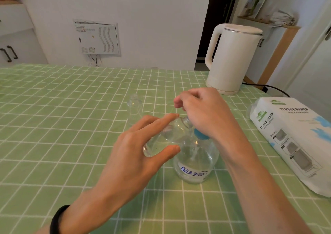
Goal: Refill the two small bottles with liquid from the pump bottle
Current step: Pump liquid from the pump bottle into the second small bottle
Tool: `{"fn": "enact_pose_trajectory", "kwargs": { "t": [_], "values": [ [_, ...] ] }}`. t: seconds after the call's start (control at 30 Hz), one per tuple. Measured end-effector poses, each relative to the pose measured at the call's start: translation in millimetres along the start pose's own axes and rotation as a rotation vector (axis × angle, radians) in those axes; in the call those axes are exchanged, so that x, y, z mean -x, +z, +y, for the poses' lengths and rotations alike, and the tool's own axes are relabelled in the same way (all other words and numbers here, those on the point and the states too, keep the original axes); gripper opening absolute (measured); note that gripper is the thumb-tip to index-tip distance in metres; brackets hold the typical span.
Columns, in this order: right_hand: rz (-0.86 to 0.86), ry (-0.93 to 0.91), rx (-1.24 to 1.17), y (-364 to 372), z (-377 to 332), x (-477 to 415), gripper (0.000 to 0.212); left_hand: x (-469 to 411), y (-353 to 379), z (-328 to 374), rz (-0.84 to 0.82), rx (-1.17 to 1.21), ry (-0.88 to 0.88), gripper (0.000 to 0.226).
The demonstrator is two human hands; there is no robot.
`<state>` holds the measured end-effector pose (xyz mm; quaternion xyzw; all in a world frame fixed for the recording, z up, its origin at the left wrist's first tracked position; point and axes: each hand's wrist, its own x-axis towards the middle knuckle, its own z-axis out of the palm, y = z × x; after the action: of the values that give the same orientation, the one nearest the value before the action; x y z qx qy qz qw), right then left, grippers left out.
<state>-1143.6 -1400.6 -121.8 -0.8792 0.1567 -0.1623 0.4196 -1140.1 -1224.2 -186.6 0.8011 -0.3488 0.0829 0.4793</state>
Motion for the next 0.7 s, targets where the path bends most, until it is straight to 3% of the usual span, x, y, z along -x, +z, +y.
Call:
{"fn": "enact_pose_trajectory", "kwargs": {
  "t": [0.2,0.53,0.7],
  "values": [
    [-0.036,0.072,0.010,1.2,1.0,1.2,0.033,0.6,-1.8,-1.2,-0.013,-0.019,-0.001,0.061],
    [-0.006,-0.018,-0.001,-0.4,-2.1,4.1,0.039,1.6,-0.9,1.4,0.011,-0.008,0.005,0.057],
    [-0.010,0.038,-0.016,0.9,2.0,-2.5,0.034,-1.2,-1.1,-1.8,-0.018,-0.006,0.002,0.061]
  ]
}}
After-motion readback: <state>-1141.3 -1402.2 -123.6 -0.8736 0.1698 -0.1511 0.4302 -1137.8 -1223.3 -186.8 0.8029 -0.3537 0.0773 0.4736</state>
